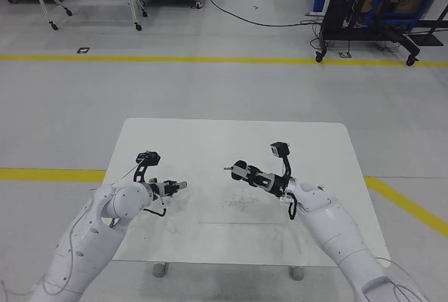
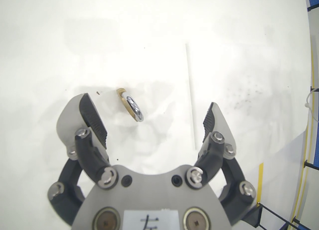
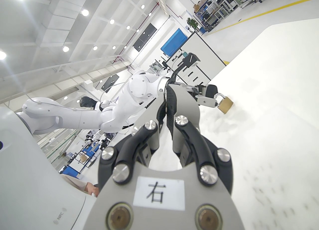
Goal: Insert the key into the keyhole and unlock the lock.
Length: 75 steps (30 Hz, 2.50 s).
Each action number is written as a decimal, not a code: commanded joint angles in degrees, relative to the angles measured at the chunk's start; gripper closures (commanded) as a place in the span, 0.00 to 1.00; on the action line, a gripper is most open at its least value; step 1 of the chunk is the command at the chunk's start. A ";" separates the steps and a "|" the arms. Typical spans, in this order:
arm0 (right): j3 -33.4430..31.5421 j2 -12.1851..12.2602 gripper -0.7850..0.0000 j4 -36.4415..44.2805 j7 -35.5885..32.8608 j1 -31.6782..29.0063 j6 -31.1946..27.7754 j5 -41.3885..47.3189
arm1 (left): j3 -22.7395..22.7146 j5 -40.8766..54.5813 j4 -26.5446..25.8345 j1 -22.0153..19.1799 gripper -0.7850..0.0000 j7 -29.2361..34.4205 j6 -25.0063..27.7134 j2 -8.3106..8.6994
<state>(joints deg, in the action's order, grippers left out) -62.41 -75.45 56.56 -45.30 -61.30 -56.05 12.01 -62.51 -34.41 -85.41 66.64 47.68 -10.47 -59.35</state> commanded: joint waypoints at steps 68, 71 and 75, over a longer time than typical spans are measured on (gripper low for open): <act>12.10 -6.23 1.00 -6.08 18.07 8.76 6.27 -2.39 | -7.04 61.24 13.93 -1.96 1.00 23.50 30.12 -1.50; 14.11 -7.07 1.00 -7.83 14.90 10.02 6.07 -0.86 | -6.69 61.57 15.34 -2.62 1.00 22.77 28.97 -1.61; 16.12 -7.79 1.00 -8.62 9.22 10.74 5.52 2.28 | -6.69 63.55 16.18 -3.10 1.00 22.92 28.07 -1.72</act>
<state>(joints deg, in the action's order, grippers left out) -46.53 -83.14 48.12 -34.65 -50.69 -50.40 13.29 -69.13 28.20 -69.45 63.58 70.40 17.78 -61.04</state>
